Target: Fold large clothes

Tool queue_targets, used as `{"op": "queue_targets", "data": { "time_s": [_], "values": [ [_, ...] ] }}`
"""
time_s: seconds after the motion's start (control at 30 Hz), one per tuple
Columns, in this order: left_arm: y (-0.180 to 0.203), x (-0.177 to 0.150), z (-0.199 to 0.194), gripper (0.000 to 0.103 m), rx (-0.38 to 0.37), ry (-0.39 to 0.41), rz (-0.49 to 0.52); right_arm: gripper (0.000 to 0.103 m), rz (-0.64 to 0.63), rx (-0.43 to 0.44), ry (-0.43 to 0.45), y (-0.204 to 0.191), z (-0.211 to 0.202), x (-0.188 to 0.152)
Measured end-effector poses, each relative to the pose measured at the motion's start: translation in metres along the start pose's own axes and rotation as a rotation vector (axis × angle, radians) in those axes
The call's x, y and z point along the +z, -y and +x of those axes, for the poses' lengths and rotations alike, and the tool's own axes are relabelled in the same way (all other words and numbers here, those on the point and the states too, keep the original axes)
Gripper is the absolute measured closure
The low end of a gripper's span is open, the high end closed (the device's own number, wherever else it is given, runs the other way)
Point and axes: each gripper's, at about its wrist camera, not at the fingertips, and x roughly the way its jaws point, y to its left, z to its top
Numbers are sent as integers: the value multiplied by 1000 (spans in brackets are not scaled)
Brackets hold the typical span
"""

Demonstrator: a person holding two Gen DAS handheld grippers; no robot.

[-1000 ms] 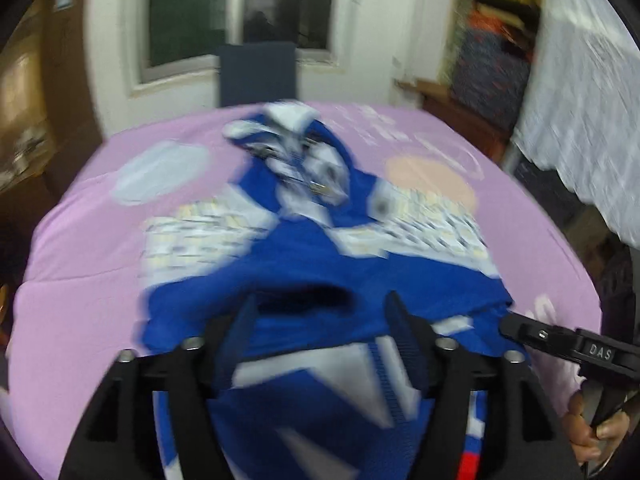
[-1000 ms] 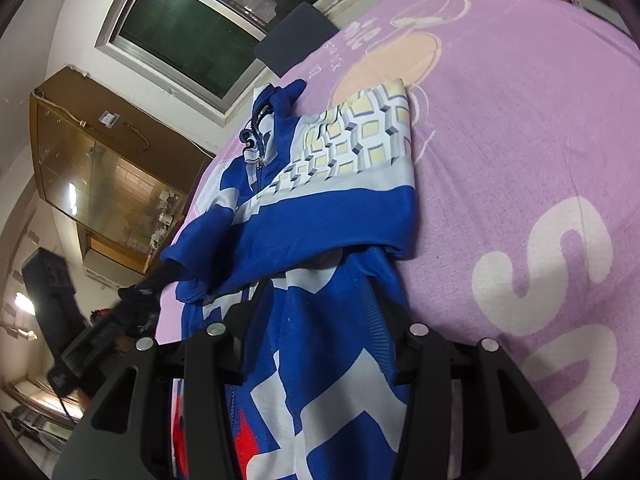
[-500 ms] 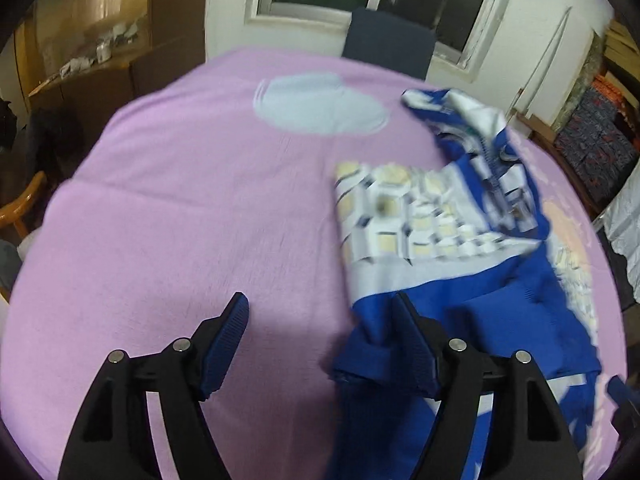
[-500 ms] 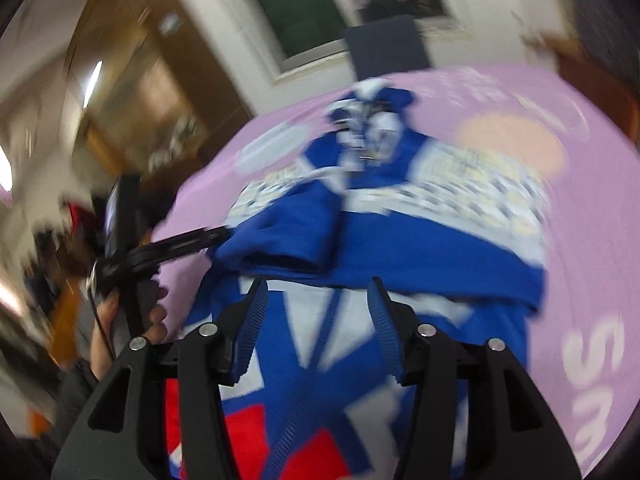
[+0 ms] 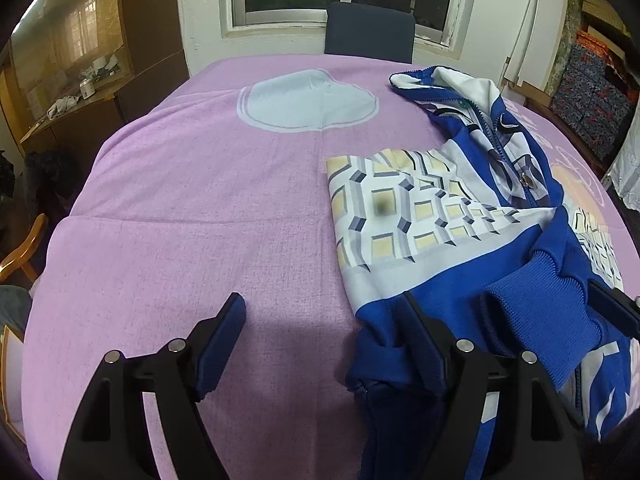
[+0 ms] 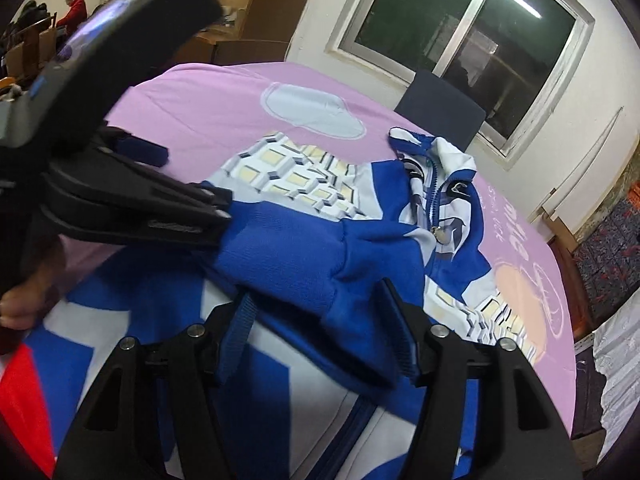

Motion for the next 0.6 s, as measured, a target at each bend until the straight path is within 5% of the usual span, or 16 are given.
{"op": "queue_targets", "data": {
  "time_s": [0.03, 0.07, 0.27, 0.37, 0.43, 0.6],
  "values": [
    [0, 0, 0, 23, 0, 0, 2, 73, 19, 8, -3, 3, 0, 1],
    [0, 0, 0, 23, 0, 0, 2, 78, 55, 29, -10, 10, -1, 1],
    [0, -1, 0, 22, 1, 6, 5, 83, 502, 194, 18, 103, -26, -25],
    [0, -1, 0, 22, 5, 9, 5, 75, 812, 278, -15, 163, -22, -76],
    [0, -2, 0, 22, 5, 11, 3, 54, 969, 321, -35, 186, -15, -110],
    [1, -4, -1, 22, 6, 21, 6, 48, 1145, 430, 19, 207, -10, -142]
  ]
}}
